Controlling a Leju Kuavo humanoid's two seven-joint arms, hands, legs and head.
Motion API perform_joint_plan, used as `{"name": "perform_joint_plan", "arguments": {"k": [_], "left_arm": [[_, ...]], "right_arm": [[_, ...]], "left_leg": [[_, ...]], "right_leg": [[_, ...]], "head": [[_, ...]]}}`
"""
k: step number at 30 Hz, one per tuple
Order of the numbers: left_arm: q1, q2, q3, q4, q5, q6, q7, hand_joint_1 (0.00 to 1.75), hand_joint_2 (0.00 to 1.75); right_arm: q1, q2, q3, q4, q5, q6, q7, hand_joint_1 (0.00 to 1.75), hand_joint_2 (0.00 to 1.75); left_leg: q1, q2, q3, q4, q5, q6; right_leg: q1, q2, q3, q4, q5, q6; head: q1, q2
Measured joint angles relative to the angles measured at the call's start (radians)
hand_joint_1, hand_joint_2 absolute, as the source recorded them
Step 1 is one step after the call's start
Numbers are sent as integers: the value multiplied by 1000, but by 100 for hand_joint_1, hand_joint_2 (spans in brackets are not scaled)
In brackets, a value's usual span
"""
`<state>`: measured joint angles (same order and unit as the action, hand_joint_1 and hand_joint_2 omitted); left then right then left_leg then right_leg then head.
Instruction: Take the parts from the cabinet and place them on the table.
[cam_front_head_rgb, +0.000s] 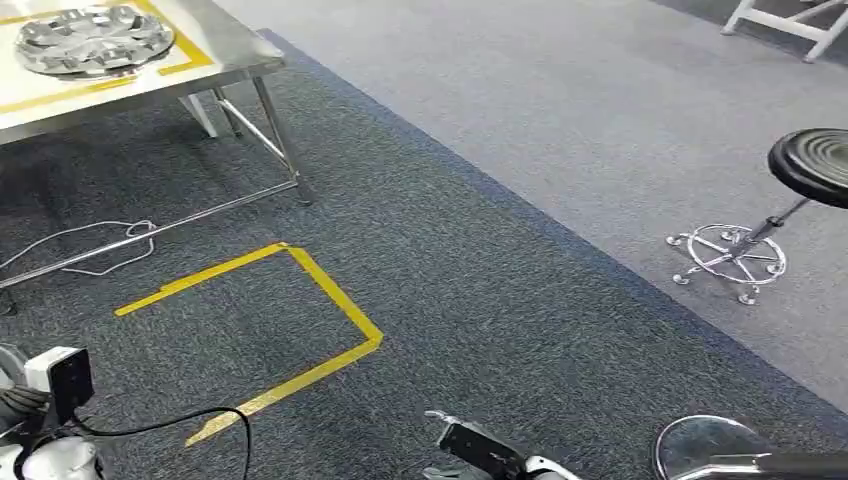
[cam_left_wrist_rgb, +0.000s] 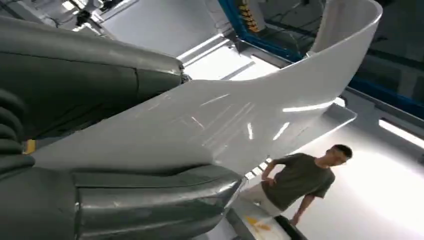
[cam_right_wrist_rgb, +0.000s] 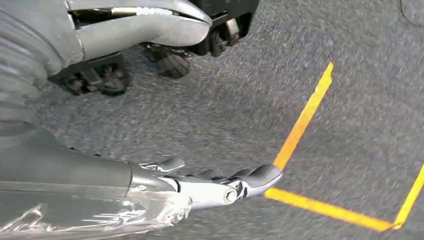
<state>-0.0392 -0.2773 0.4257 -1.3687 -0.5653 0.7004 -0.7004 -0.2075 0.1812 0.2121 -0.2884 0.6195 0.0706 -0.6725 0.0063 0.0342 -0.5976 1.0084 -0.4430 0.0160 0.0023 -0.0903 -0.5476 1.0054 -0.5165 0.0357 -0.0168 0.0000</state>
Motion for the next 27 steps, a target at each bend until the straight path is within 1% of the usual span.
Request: {"name": "perform_joint_plan", "arguments": {"k": [1, 2, 3, 4, 5, 6, 7, 8, 9, 10, 11, 12, 14, 15, 16, 17, 18, 19, 20, 21, 22, 23, 24, 25, 26, 27], "left_arm": [[-2, 0, 0, 0, 0, 1, 0, 175, 175], [-3, -1, -3, 0, 0, 1, 0, 175, 175], [-3, -1, -4, 1, 0, 1, 0, 175, 175], [-2, -1, -4, 1, 0, 1, 0, 175, 175], [-2, -1, -3, 2, 0, 1, 0, 175, 175], [-2, -1, -3, 3, 0, 0, 0, 175, 175], [-3, -1, -3, 3, 0, 0, 0, 175, 175], [-3, -1, -3, 3, 0, 0, 0, 175, 175], [-3, -1, -3, 3, 0, 0, 0, 175, 175], [-3, -1, -4, 3, 1, 0, 0, 175, 175], [-5, -1, -5, 3, 1, 0, 0, 175, 175], [-6, -1, -7, 4, 2, 0, 0, 175, 175], [-6, 0, -6, 4, 2, 0, 0, 175, 175], [-6, 2, -6, 5, 2, 0, 0, 175, 175], [-8, 2, -6, 5, 3, 0, 0, 175, 175], [-11, 2, -8, 6, 4, 0, 0, 175, 175], [-12, 2, -9, 7, 4, 0, 0, 175, 175], [-12, 2, -10, 9, 7, 0, 0, 175, 175], [-12, 2, -11, 11, 18, 0, 0, 175, 175], [-11, 1, -16, 14, 31, 0, 0, 175, 175], [-11, 1, -25, 17, 40, 0, 0, 175, 175], [-12, 1, -32, 19, 47, 0, 0, 175, 175], [-12, 1, -40, 21, 58, 0, 0, 175, 175], [-12, 2, -47, 24, 71, 0, 0, 175, 175], [-14, 2, -58, 29, 82, 0, 0, 175, 175], [-14, 2, -70, 32, 91, 0, 0, 175, 175]], "right_arm": [[-2, 0, 1, -1, 0, 0, -1, 0, 175], [-2, 0, 2, -1, 0, 0, -1, 0, 175], [0, 0, 2, -1, 0, 0, -1, 0, 175], [4, 0, 4, -1, 2, 0, -1, 0, 175], [7, -1, 6, -1, 3, 0, -1, 0, 175], [7, -1, 7, -1, 3, 0, -2, 0, 175], [5, -1, 8, -1, 4, -1, -2, 0, 175], [3, -1, 10, -1, 6, -2, -4, 0, 175], [2, -1, 11, -2, 7, -2, -5, 0, 175], [1, -1, 12, -2, 9, -4, -5, 0, 175], [0, -1, 14, -2, 10, -5, -6, 0, 175], [1, -2, 17, -2, 12, -7, -7, 0, 175], [0, -2, 22, -3, 16, -11, -8, 0, 175], [-2, 0, 25, -3, 18, -11, -8, 0, 175], [-3, 0, 26, -4, 19, -13, -8, 0, 175], [-2, 0, 26, -5, 19, -13, -10, 0, 175], [-1, 0, 26, -5, 20, -13, -9, 0, 175], [1, 0, 27, -5, 20, -13, -10, 0, 175], [2, -1, 27, -5, 19, -13, -10, 0, 175], [4, -1, 28, -5, 18, -14, -12, 0, 175], [3, -2, 31, -5, 15, -15, -14, 0, 175], [3, -2, 32, -5, 9, -16, -16, 0, 175], [3, -2, 33, -6, 2, -18, -19, 0, 175], [4, -2, 33, -6, -8, -18, -22, 0, 175], [6, -3, 32, -8, -20, -17, -23, 0, 175], [9, -5, 32, -9, -28, -16, -23, 0, 175]], "left_leg": [[1, -7, 0, 0, 0, 5], [1, -19, -1, 0, 0, 12], [0, -28, -2, 1, 0, 15], [-1, -41, -2, 1, 0, 15], [-2, -52, -2, 1, 0, 15], [-2, -65, 0, 2, 0, 15], [-2, -76, 1, 2, 0, 14], [-2, -87, 4, 2, 0, 14], [-2, -97, 6, 2, -2, 12], [-3, -106, 5, 3, -3, 8], [-5, -115, -2, 10, -3, 3], [-1, -122, -7, 6, 2, -6], [4, -138, -10, 1, 7, -18], [5, -129, -11, 8, -2, -21], [0, -89, -22, 36, -24, -24], [1, -65, -51, 99, -62, -28], [2, -53, -88, 176, -99, -32], [4, -47, -125, 251, -129, -35], [6, -45, -150, 300, -140, -37], [8, -44, -148, 298, -124, -39], [10, -43, -127, 255, -89, -39], [11, -39, -86, 179, -44, -38], [11, -30, -40, 94, -5, -36], [10, -8, -8, 32, 3, -33], [3, -9, 6, 6, -9, -30], [3, -11, 1, 11, -12, -22]], "right_leg": [[-1, 37, -13, 32, -22, 3], [-3, 69, -53, 119, -67, 4], [-3, 81, -95, 205, -104, 6], [-3, 86, -137, 283, -130, 7], [-3, 89, -161, 319, -131, 6], [-3, 89, -161, 303, -104, 4], [-3, 91, -140, 246, -61, 2], [-4, 97, -102, 160, -10, -1], [-6, 118, -57, 62, 37, -3], [-10, 165, -34, 15, 34, -8], [-13, 166, -20, -4, 32, -9], [-9, 158, -24, 0, 33, -11], [-5, 146, -23, -1, 36, -20], [-14, 133, -17, -12, 43, -30], [-12, 124, -13, -15, 42, -35], [-11, 112, -12, -15, 40, -40], [-9, 100, -11, -15, 39, -42], [-8, 89, -12, -15, 37, -44], [-7, 78, -12, -14, 36, -45], [-6, 70, -11, -14, 36, -44], [-6, 61, -10, -14, 34, -42], [-6, 55, -8, -14, 33, -40], [-6, 50, -4, -14, 30, -37], [-4, 48, -3, -14, 28, -33], [5, 44, -8, -7, 24, -26], [4, 40, -9, -10, 26, -21]], "head": [[3, 0], [7, 0], [7, 0], [8, 0], [7, 0], [8, 0], [7, 0], [8, 0], [7, 0], [7, 0], [5, 0], [7, 0], [6, 0], [7, 0], [4, 0], [-2, 0], [-1, 0], [-1, 0], [-1, 0], [-1, 0], [-1, 0], [-1, 0], [-1, 0], [-2, 0], [-2, 0], [2, 0]]}}
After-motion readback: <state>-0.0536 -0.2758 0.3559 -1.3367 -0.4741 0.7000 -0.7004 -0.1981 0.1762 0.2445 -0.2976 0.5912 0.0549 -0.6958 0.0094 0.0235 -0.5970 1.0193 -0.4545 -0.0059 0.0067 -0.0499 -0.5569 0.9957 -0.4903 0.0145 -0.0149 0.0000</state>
